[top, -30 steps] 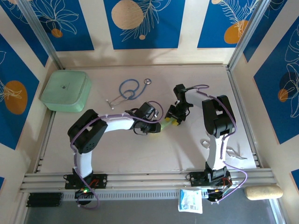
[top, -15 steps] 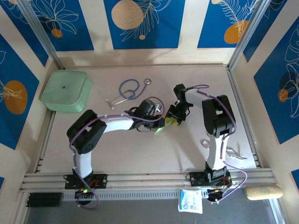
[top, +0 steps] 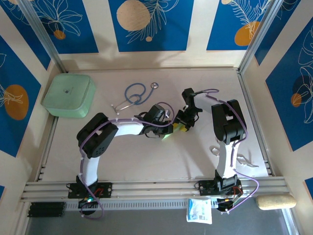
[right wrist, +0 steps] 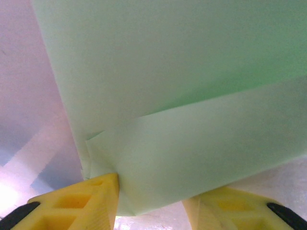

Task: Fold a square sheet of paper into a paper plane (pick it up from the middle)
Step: Fold the wing for the fifth time at the center of the table.

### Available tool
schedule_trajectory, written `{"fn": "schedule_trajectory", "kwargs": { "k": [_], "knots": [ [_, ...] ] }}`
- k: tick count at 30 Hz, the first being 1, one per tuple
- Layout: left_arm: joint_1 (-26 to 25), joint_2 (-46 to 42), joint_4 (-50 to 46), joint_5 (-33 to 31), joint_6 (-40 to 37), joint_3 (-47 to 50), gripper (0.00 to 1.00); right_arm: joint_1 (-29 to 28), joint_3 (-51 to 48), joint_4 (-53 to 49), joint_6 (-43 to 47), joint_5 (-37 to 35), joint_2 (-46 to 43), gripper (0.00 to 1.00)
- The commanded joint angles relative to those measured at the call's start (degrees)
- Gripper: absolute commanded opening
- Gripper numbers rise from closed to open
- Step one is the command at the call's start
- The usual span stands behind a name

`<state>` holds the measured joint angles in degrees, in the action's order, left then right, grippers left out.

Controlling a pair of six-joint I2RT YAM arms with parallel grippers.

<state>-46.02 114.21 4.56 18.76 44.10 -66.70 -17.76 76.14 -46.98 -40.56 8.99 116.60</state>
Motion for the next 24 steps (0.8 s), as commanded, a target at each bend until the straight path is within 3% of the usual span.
{"fn": "schedule_trajectory", "kwargs": {
  "k": [1,24],
  "knots": [
    [0.23,0.91,-2.82,-2.55,-0.57,-1.24,0.05,-0.98,-4.87,6.6,0.2,-7.26,10.71,0.44],
    [1.08,2.81,-8.99,-4.97,4.1,-1.57,0.03,-0.68,-4.15,5.7,0.67,-5.98,9.44,0.45]
  ]
}}
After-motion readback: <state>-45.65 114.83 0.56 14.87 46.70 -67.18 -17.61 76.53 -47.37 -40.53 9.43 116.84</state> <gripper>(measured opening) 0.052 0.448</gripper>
